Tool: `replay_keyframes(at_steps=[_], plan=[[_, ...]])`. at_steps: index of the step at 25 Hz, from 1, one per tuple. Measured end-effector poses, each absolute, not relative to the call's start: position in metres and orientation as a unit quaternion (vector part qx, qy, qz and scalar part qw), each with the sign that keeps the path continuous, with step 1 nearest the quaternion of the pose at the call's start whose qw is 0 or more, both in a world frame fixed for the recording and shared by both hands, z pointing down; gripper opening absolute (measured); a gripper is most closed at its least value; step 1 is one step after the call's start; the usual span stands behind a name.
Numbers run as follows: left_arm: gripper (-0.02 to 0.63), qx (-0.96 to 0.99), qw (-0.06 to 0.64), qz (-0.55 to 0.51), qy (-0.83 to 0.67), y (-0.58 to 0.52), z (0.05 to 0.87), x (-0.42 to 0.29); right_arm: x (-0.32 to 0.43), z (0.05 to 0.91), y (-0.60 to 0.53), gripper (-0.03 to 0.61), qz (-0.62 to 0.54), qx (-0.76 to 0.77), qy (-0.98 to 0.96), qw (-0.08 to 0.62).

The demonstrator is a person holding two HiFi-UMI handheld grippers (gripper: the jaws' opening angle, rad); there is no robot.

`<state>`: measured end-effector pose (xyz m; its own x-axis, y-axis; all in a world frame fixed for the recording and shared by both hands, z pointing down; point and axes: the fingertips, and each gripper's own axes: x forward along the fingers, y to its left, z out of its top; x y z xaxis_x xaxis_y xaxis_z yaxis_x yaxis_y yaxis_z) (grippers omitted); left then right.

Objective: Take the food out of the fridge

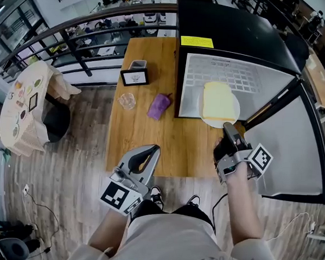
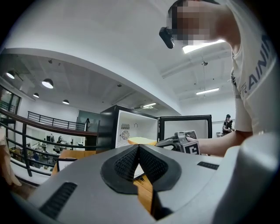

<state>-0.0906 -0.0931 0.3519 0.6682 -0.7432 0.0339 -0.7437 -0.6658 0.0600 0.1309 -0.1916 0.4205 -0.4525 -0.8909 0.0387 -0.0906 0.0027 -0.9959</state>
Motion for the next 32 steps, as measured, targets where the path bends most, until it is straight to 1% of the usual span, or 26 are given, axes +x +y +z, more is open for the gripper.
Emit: replay_keyframes(at_steps=[8, 18, 23, 32], plan=[[0.006, 0.918, 0.035, 0.017, -0.396, -0.088, 0.354, -0.076, 0.12, 0.494, -0.149, 0.029, -0.618, -0.381, 0.621, 0.296], [0.006, 0.914, 0.044, 0.042, -0.401, -0.082, 0.366, -0.077, 0.12, 0.596, -0.128, 0.029, -0.662, -0.415, 0.577, 0.24], [0.006, 0.913, 0.048, 0.048, -0.403, -0.082, 0.371, -0.077, 0.116, 0.625, -0.126, 0.029, -0.671, -0.426, 0.567, 0.219], [0.006, 0.911, 0.051, 0.056, -0.405, -0.083, 0.374, -0.081, 0.111, 0.649, -0.13, 0.029, -0.679, -0.434, 0.552, 0.214]])
